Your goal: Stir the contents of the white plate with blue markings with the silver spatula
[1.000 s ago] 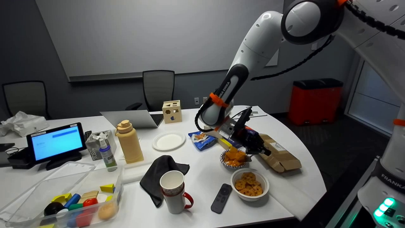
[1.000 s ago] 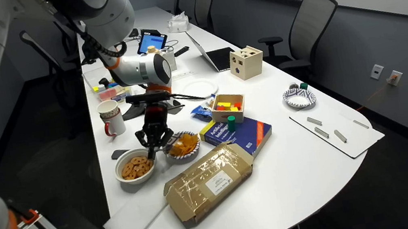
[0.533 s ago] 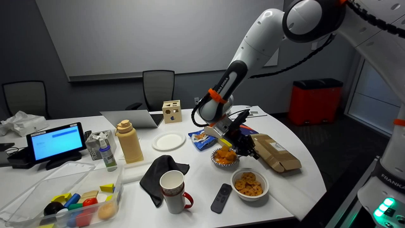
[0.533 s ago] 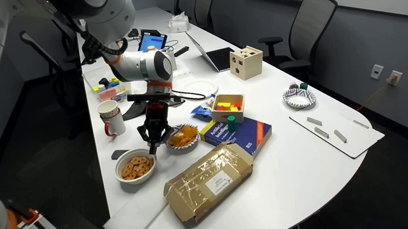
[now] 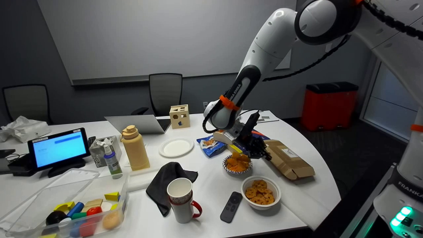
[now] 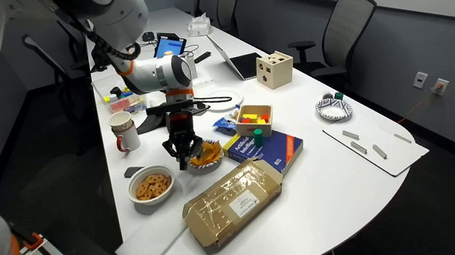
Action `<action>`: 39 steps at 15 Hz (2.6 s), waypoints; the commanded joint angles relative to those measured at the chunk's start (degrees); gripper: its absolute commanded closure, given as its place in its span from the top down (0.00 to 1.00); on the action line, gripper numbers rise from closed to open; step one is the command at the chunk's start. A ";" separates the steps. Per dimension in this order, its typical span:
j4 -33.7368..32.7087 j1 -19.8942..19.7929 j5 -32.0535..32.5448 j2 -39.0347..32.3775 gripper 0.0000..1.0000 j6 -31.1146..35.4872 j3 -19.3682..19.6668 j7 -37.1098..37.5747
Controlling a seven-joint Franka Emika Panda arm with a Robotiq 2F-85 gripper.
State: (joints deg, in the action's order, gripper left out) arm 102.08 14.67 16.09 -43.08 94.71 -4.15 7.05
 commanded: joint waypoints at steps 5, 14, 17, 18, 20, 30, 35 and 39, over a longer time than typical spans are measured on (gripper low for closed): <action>-0.08 -0.30 -0.72 0.39 0.01 -5.90 -1.11 -1.59; 2.06 6.78 9.46 1.36 0.01 -3.83 -0.65 7.06; 1.68 9.53 11.35 0.25 0.01 -5.69 -0.82 9.90; 1.42 10.40 11.66 -0.30 0.01 -6.59 -0.87 10.91; 1.44 11.82 11.95 -1.00 0.01 -7.79 -1.14 12.48; 0.88 15.18 16.24 -6.11 0.01 -9.39 0.40 22.49; -0.80 14.96 15.46 -8.33 0.01 -8.27 0.29 25.97; -2.75 14.66 14.91 -9.37 0.01 -7.13 0.25 28.11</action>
State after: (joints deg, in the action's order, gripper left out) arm 101.59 29.17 31.26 -51.13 86.94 -4.14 33.08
